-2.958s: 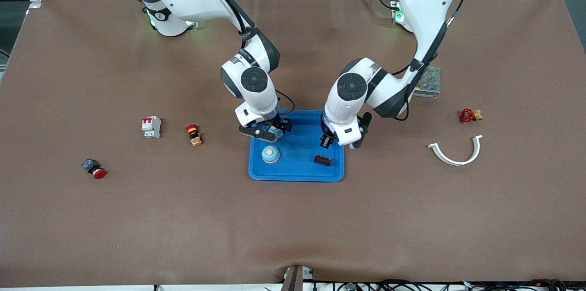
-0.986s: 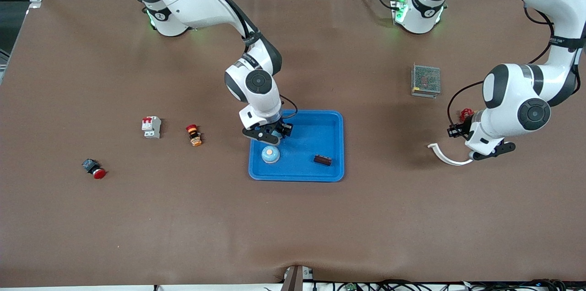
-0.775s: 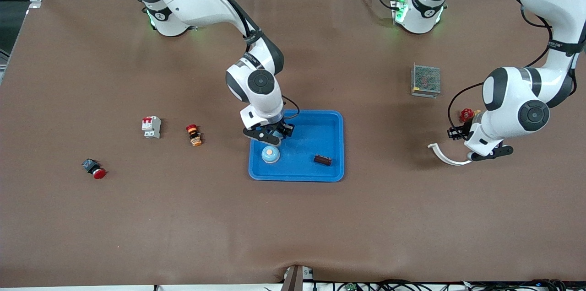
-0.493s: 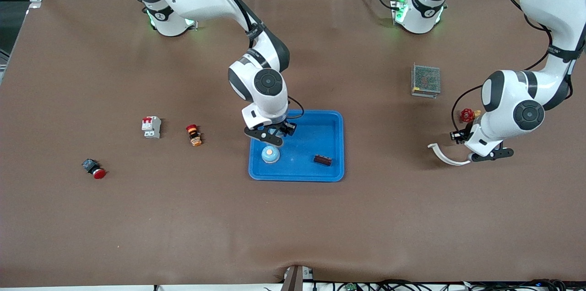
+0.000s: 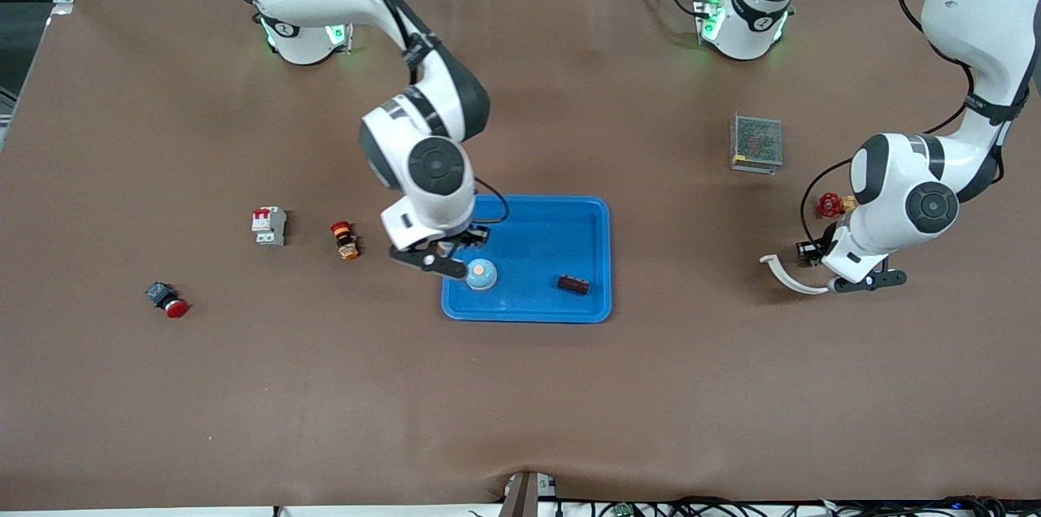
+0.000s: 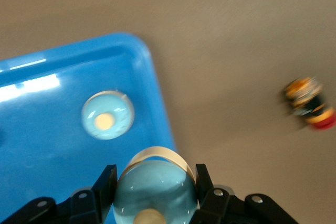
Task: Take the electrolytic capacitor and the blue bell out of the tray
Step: 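Carry the bell with the right gripper beside the red button while the left gripper releases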
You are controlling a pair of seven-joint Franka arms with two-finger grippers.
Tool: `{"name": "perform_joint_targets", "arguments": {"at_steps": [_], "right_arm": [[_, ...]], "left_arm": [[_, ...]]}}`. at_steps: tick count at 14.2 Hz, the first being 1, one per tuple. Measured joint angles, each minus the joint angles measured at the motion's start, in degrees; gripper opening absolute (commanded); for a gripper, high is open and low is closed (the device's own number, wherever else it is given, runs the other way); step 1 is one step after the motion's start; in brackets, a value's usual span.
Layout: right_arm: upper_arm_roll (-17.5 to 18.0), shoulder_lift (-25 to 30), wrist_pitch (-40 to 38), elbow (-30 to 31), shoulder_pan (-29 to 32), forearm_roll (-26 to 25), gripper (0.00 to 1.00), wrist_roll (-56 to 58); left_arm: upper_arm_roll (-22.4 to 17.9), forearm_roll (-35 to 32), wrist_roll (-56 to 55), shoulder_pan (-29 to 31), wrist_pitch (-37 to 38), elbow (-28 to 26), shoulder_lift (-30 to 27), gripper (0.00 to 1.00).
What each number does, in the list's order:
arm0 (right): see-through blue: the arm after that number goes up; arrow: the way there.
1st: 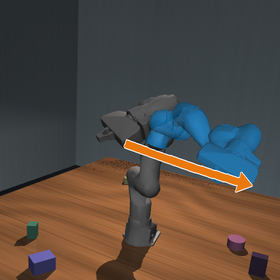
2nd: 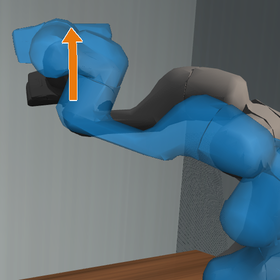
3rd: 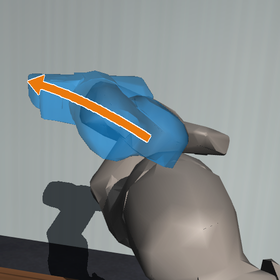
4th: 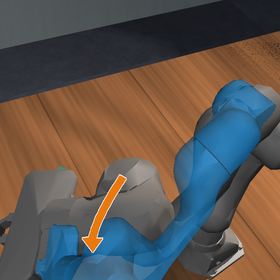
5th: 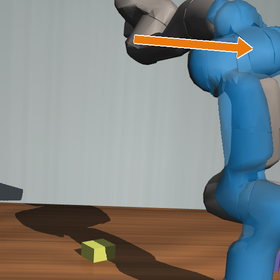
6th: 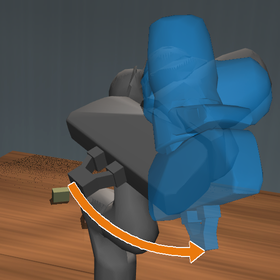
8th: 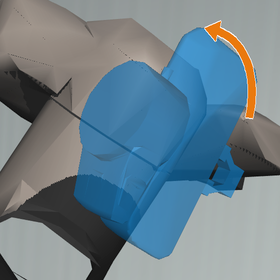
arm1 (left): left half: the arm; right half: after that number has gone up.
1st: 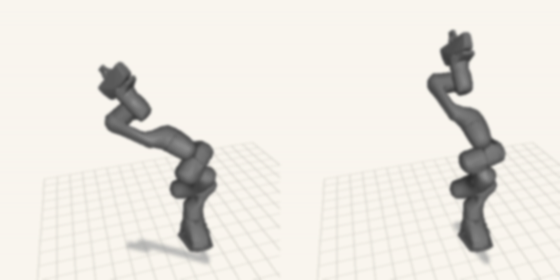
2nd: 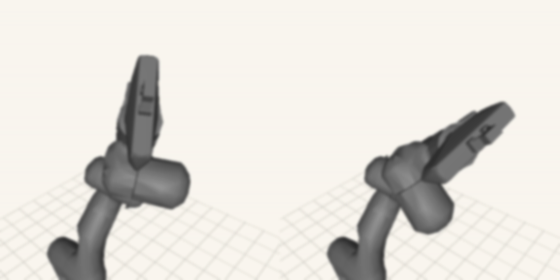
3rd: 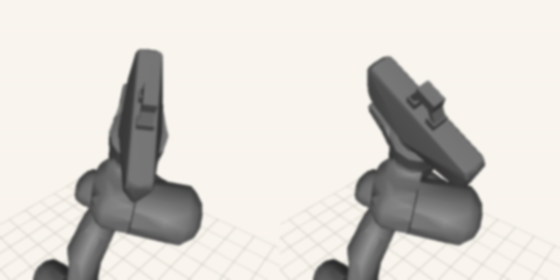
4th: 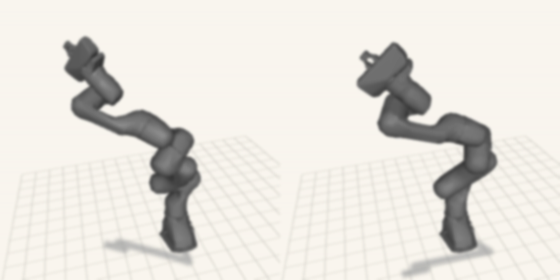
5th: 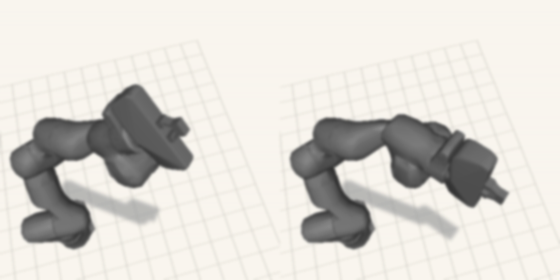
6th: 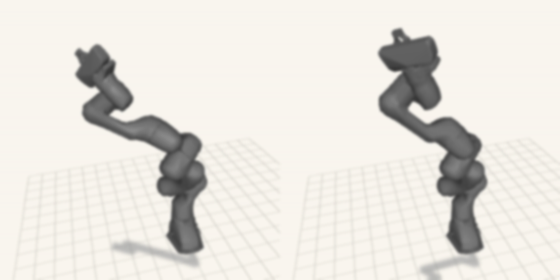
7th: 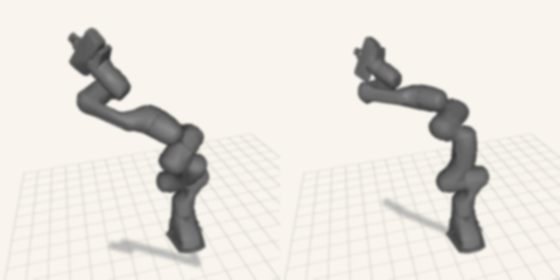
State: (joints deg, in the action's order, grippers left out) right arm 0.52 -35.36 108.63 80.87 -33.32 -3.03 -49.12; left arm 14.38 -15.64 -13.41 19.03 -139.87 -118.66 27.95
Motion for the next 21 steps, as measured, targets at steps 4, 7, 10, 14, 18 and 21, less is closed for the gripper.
{"name": "perform_joint_targets", "arguments": {"at_steps": [4,7,10,14,18,21], "right_arm": [[-0.21,2.96,-6.84,-1.82,7.26,0.0,0.0,14.15],[-0.27,3.94,-7.47,-2.05,12.36,0.0,0.0,23.14],[-0.29,3.99,-7.53,-2.18,15.94,0.0,0.0,29.56],[-0.42,3.99,-8.0,-2.18,20.58,-0.03,0.0,38.6],[-0.51,3.93,-7.92,-1.72,25.67,-0.21,0.0,44.98],[-0.51,3.87,-4.63,0.89,29.09,-0.23,0.0,50.56]], "left_arm": [[0.05,0.0,0.0,0.01,-0.76,0.0,0.67,1.0],[0.06,0.0,0.0,0.01,-1.0,0.2,0.73,1.0],[0.1,0.0,-0.01,0.01,-0.3,0.77,-0.31,1.0],[2.08,0.01,-2.89,0.04,4.47,1.5,-4.19,1.0],[9.24,0.03,-18.01,-0.14,10.62,3.96,-5.97,1.0],[14.89,0.54,-31.38,-1.11,11.84,6.24,-5.21,1.0]]}}
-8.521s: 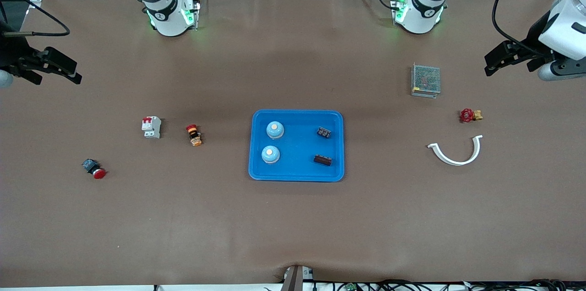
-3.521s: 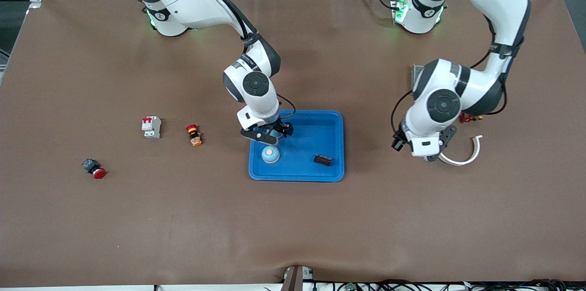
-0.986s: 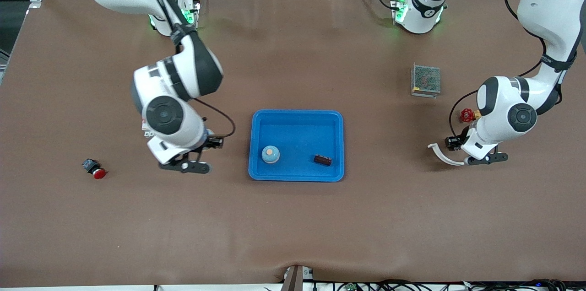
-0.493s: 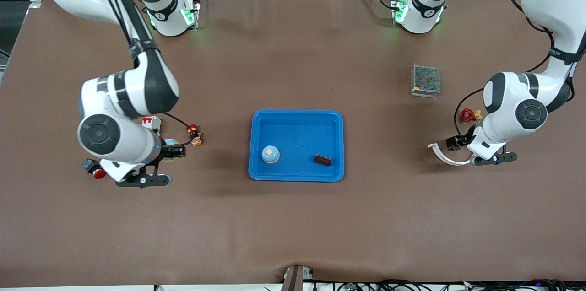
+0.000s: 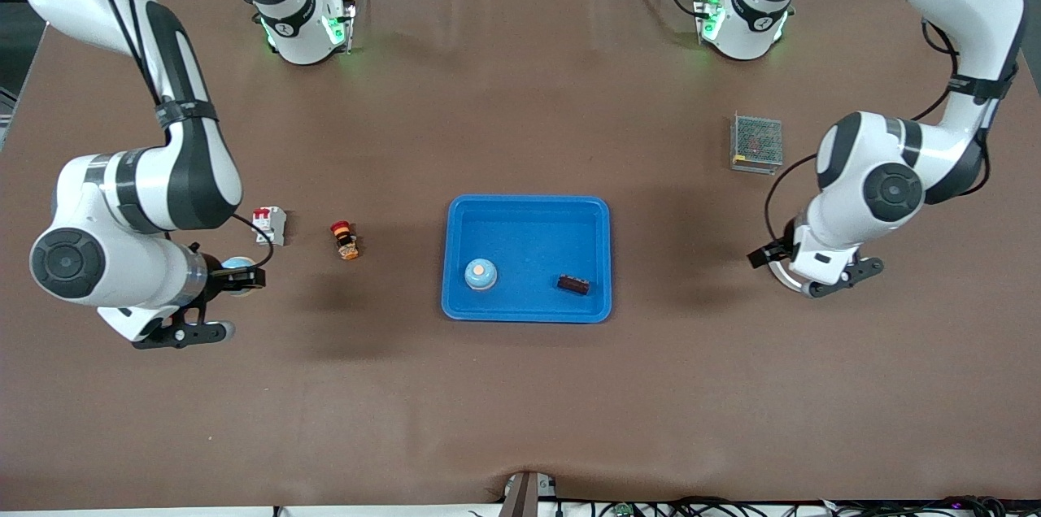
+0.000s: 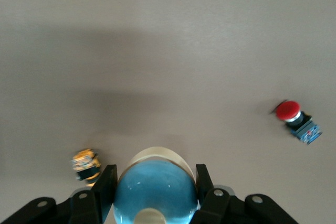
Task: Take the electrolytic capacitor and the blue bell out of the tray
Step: 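Carry the bell with the right gripper beside the red button while the left gripper releases, then grasp the second capacitor with the left gripper while the right gripper releases the bell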
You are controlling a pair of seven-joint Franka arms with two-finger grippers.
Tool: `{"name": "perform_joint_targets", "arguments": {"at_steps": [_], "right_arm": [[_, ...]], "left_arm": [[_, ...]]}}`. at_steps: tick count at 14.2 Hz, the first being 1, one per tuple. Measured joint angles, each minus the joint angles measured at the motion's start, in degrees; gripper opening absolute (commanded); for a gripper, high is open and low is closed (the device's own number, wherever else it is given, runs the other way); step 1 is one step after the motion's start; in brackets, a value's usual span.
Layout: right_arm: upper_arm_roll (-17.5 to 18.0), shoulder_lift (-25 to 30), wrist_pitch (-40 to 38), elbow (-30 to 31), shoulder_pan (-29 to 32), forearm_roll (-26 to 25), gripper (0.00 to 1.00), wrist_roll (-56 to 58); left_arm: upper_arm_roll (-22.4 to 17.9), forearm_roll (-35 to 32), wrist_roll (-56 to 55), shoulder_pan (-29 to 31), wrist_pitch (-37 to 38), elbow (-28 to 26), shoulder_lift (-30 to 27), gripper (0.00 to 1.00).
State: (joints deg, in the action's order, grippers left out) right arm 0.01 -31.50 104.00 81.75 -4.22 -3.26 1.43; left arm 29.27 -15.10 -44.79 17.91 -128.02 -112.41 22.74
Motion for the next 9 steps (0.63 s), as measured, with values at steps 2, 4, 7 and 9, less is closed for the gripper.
{"name": "perform_joint_targets", "arguments": {"at_steps": [2,4,7,9], "right_arm": [[-0.01,0.03,3.68,2.7,1.96,-0.01,0.0,3.13],[-0.01,0.21,6.67,5.3,3.47,-0.01,0.0,4.85],[0.01,1.77,12.95,11.1,4.42,-0.01,0.0,5.39],[0.02,3.28,16.4,15.32,4.68,-0.02,0.0,5.78]], "left_arm": [[1.63,0.83,-7.64,-1.59,-0.01,2.51,1.93,1.0],[1.89,1.14,-15.58,-4.63,-0.02,5.99,4.61,0.99],[1.94,1.25,-29.33,-10.1,-0.04,12.54,9.94,0.98],[1.94,1.25,-37.27,-14.31,-0.05,17.28,13.92,0.97]]}}
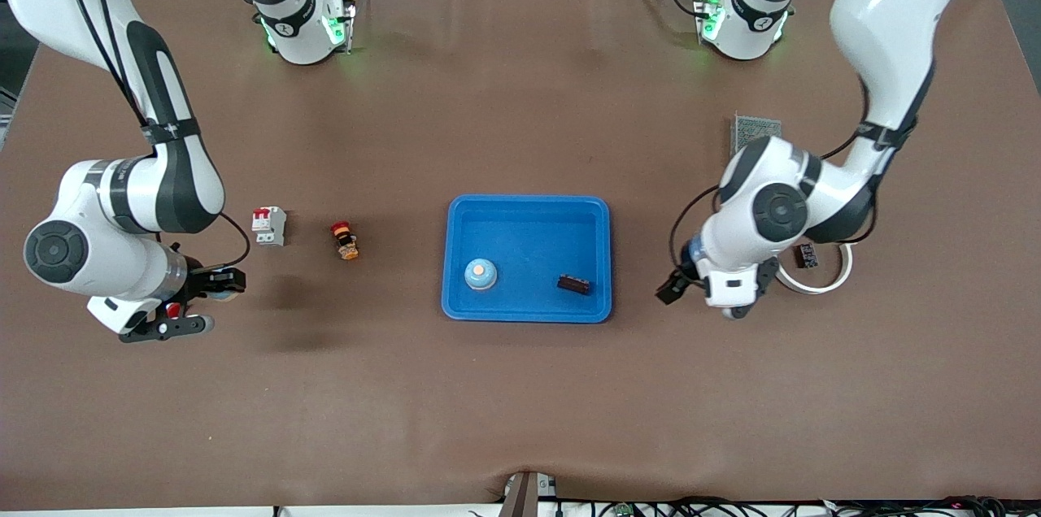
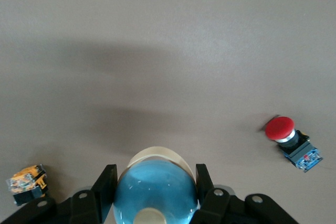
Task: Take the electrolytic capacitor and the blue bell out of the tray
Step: 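Grasp the second capacitor with the left gripper while the right gripper releases the bell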
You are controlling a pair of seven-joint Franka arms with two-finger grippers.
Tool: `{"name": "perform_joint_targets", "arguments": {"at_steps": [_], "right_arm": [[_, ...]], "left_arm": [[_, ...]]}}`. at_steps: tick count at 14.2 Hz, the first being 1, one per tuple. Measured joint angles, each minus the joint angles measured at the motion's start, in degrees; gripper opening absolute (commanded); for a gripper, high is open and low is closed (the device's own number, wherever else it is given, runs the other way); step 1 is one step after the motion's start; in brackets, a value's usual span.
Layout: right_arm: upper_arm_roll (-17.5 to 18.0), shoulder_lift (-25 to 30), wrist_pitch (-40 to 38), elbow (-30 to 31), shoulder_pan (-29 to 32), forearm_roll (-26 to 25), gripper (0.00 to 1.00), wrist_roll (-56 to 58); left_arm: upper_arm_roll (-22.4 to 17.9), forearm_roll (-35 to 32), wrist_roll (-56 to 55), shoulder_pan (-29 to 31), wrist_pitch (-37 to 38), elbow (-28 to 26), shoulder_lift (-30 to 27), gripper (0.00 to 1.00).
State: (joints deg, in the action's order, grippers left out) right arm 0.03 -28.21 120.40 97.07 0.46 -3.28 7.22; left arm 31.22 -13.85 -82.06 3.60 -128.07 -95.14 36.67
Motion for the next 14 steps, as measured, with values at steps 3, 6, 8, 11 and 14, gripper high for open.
{"name": "perform_joint_targets", "arguments": {"at_steps": [3,6,8,11,14], "right_arm": [[-0.01,2.37,3.61,5.19,1.48,-0.02,0.0,1.97],[-0.01,4.5,9.47,11.16,3.58,-0.02,0.0,4.32],[0.0,5.22,14.24,15.31,4.94,-0.02,0.0,6.33],[0.01,5.3,21.48,20.63,7.53,-0.02,0.0,9.76],[0.06,5.29,24.46,22.82,8.48,-0.02,0.0,10.39]], "left_arm": [[-0.11,0.0,-8.61,-5.52,-0.13,4.95,4.66,0.93],[-0.15,0.0,-14.39,-8.22,-1.98,7.68,7.45,0.8],[-0.17,0.0,-17.59,-9.55,-4.74,8.43,8.89,0.77],[-3.03,0.0,-23.56,-13.2,-9.12,8.88,10.44,0.72],[-8.78,0.0,-29.26,-19.34,-11.65,9.86,11.46,0.68]]}}
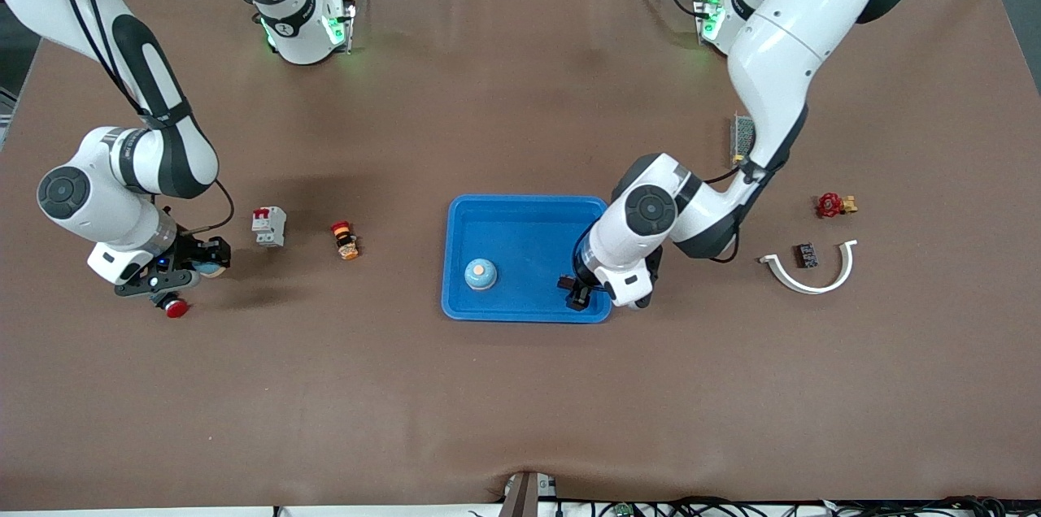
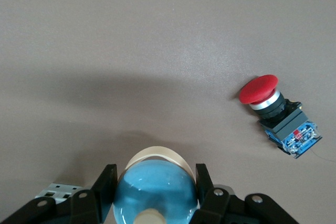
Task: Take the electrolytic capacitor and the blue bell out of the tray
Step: 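Grasp the second capacitor with the left gripper while the right gripper releases the bell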
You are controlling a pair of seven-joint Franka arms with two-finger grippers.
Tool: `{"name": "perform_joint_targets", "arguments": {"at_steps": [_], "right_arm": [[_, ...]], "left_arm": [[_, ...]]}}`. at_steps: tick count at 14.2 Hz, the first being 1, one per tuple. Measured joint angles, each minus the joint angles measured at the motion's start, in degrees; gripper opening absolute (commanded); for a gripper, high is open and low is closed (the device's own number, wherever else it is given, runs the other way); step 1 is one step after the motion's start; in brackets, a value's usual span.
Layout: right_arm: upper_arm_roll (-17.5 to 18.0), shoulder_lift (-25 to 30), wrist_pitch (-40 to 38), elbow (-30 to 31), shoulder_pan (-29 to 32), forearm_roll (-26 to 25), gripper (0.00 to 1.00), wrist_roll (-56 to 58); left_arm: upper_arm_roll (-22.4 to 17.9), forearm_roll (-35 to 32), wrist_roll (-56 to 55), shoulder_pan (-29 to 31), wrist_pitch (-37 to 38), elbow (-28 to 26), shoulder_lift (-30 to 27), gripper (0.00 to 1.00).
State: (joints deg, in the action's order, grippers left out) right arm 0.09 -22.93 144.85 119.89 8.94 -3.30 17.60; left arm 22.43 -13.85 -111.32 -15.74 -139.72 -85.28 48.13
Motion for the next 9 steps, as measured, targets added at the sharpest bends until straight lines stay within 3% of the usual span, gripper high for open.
{"name": "perform_joint_targets", "arguments": {"at_steps": [2,7,9], "right_arm": [[0.27,-0.15,1.58,0.29,0.0,0.0,0.0,0.0],[0.81,-1.62,4.45,0.78,0.0,0.85,0.0,-0.01],[0.88,-3.2,6.62,0.79,0.0,0.91,0.0,-0.01]], "left_arm": [[-1.84,0.0,-1.99,-2.52,-0.17,0.58,0.58,0.66],[-2.09,-0.01,-2.34,-3.18,-0.16,0.79,1.55,0.57],[-2.11,-0.01,-2.35,-3.19,-0.16,0.79,2.03,0.49]]}}
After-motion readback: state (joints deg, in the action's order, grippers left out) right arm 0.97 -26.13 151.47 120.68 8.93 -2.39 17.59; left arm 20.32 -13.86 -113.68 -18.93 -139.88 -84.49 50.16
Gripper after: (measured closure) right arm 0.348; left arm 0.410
